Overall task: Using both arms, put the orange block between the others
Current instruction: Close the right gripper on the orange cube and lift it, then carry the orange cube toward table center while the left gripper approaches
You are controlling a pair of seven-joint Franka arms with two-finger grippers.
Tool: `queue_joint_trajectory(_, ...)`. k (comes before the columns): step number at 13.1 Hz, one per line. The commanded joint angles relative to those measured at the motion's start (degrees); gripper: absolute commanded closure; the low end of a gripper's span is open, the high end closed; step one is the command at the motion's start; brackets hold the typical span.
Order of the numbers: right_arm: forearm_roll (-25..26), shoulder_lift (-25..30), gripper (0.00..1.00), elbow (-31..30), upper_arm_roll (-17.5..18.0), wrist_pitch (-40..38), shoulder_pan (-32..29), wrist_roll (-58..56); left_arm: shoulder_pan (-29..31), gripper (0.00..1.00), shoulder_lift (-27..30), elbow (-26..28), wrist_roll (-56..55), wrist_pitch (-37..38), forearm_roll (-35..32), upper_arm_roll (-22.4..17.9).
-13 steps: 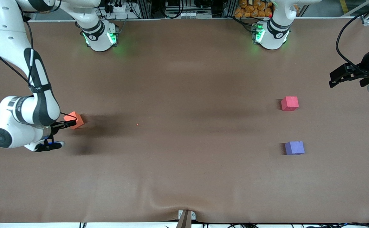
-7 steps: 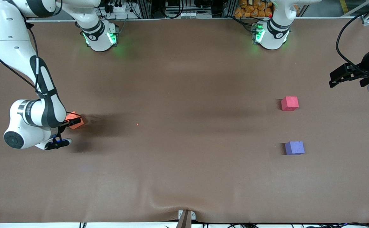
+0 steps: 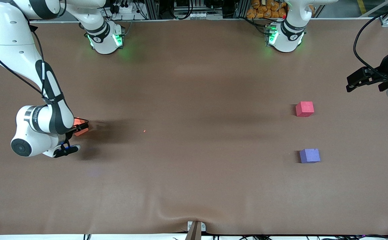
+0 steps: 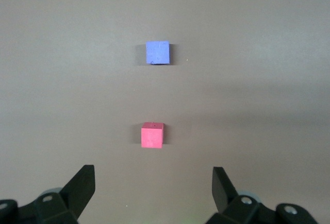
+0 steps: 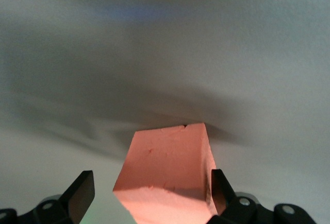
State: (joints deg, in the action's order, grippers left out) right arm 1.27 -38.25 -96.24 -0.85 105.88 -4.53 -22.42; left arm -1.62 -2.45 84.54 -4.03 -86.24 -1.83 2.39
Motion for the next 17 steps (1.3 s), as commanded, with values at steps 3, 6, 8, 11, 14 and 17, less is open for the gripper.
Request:
queue_joint_trajectory(3,1.2,0.3,0.06,-1.1,0.2,1.1,-0.6,-1.8,0.4,0.0,-0.2,-0.6,1.4,0.1,1.1,-0.1)
queue_joint_trajectory(6,1.2,0.3,0.34,-1.1,0.2,0.7,-0.7,-2.3,0.4,0.0,-0.2,-0.5,1.4,0.1,1.1,-0.2)
queue_joint_trajectory(8,1.2,0.3,0.46,-1.1,0.2,0.7,-1.2,-4.4,0.4,0.0,-0.2,-0.6,1.4,0.1,1.1,-0.2)
queue_joint_trajectory(11,1.0,0.5,0.46,-0.4,0.3,0.8,-1.2,-4.1,0.4,0.0,-0.2,-0.5,1.4,0.1,1.1,-0.2)
queue_joint_trajectory(14,0.2,1.2,0.46,4.2,0.3,0.7,-0.7,-3.2,2.0,0.0,-0.3,-0.4,1.5,0.1,1.5,-0.2)
queue_joint_trajectory(17,0.1,2.2,0.48,6.5,2.1,0.7,-0.3,2.0,2.0,0.0,-0.3,-0.5,1.7,0.1,2.4,-0.1)
